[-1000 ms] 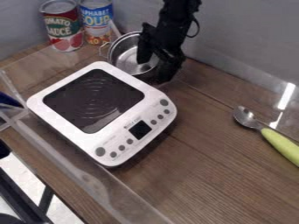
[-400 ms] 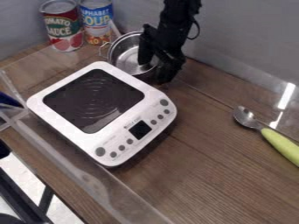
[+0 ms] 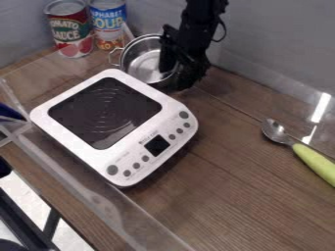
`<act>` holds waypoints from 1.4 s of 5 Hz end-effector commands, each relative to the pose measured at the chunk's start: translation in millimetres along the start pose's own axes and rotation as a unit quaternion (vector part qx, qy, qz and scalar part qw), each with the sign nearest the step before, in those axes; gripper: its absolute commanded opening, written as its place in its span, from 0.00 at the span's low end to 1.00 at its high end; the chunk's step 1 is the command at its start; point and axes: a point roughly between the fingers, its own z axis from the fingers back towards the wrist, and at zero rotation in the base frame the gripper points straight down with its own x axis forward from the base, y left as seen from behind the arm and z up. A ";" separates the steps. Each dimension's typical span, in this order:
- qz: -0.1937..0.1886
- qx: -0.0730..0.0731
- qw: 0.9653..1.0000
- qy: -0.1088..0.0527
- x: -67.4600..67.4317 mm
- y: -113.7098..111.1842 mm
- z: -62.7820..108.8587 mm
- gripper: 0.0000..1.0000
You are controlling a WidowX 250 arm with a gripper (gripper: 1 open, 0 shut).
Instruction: Remove silver pot from the white and black stove top and place it on the table
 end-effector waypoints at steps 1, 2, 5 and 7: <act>-0.001 0.018 0.999 -0.029 0.0 4.7 28.4 0.00; -0.001 0.018 0.999 -0.029 -5.3 0.5 38.1 0.00; -0.013 0.015 0.999 -0.040 -37.2 -36.2 85.2 0.00; -0.048 0.000 0.997 -0.056 -65.4 -88.1 105.9 0.00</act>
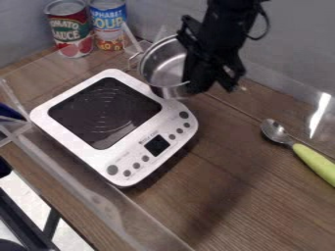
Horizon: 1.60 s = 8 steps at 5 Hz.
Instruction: Remove silver pot from the white and black stove top and place it on the table
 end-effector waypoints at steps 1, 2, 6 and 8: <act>-0.017 -0.005 0.999 -0.034 -11.4 -32.5 19.9 0.00; -0.036 -0.017 0.999 -0.037 -25.1 -64.7 18.6 0.00; -0.079 -0.060 0.995 -0.028 -36.0 -128.7 -36.3 0.00; -0.079 -0.071 0.994 -0.032 -36.1 -135.0 -42.6 0.00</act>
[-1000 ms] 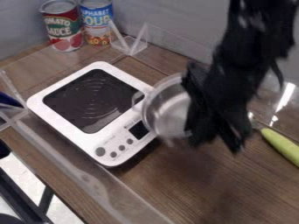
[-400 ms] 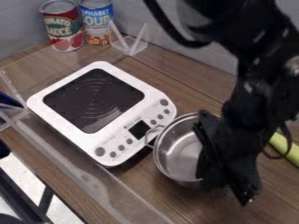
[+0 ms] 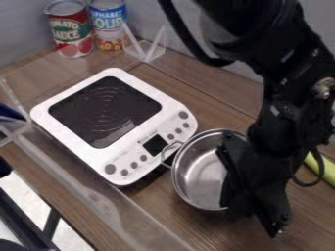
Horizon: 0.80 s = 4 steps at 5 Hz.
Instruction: Remove silver pot from the white and black stove top and place it on the table
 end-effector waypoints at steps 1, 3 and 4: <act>-0.006 -0.007 1.000 -0.011 1.3 -7.1 4.1 0.00; -0.005 -0.016 1.000 -0.020 4.8 -7.0 7.0 1.00; -0.005 -0.015 1.000 -0.023 4.5 -1.2 18.6 0.00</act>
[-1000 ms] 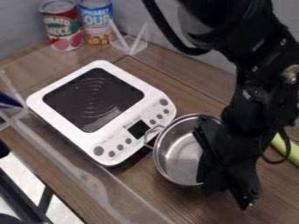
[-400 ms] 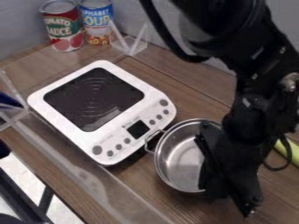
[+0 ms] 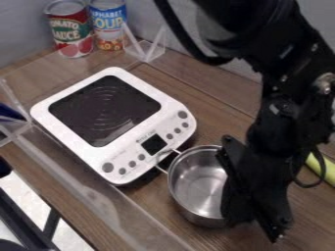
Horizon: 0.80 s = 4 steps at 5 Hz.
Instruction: Remove silver pot from the white and black stove top and place it on the table
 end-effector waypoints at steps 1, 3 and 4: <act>0.007 -0.004 0.999 -0.034 16.1 0.5 17.2 0.00; 0.010 -0.022 0.999 -0.036 23.7 -12.4 8.8 0.00; 0.012 -0.030 0.999 -0.038 27.0 -17.1 5.4 0.00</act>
